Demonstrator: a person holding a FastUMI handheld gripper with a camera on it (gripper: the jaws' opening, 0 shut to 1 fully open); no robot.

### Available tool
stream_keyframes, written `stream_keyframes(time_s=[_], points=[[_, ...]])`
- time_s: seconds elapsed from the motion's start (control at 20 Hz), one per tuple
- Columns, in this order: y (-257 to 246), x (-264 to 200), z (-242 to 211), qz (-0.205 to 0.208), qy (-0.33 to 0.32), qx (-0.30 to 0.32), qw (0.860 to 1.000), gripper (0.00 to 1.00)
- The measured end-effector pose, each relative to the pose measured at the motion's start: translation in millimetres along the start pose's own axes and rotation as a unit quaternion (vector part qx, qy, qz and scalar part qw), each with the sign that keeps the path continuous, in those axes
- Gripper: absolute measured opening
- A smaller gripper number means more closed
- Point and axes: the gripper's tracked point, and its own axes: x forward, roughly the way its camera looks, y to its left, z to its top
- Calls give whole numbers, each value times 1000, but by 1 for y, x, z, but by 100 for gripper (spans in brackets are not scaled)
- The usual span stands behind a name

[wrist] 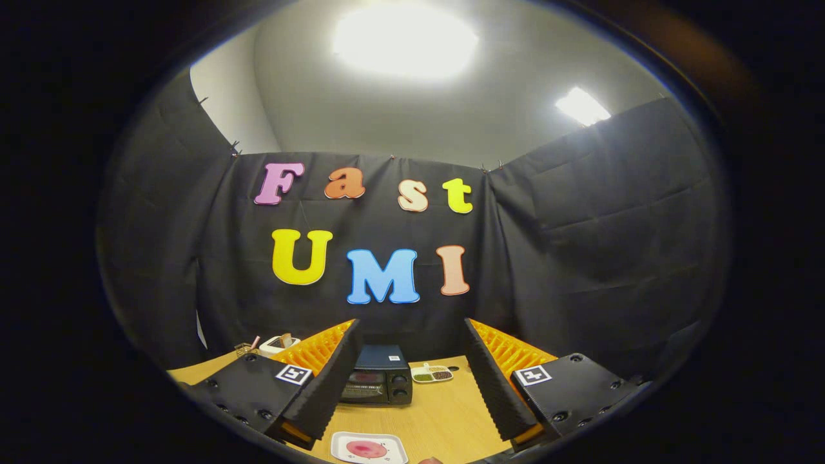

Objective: Open the toaster oven, put the food inside, and close the toaster oven door.

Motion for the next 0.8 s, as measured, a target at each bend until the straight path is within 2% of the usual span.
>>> stream_keyframes(time_s=[0.45, 0.8], points=[[34, 21, -15, 27, 15, 3, 1000, 98], [81, 80, -30, 59, 14, 14, 998, 98]])
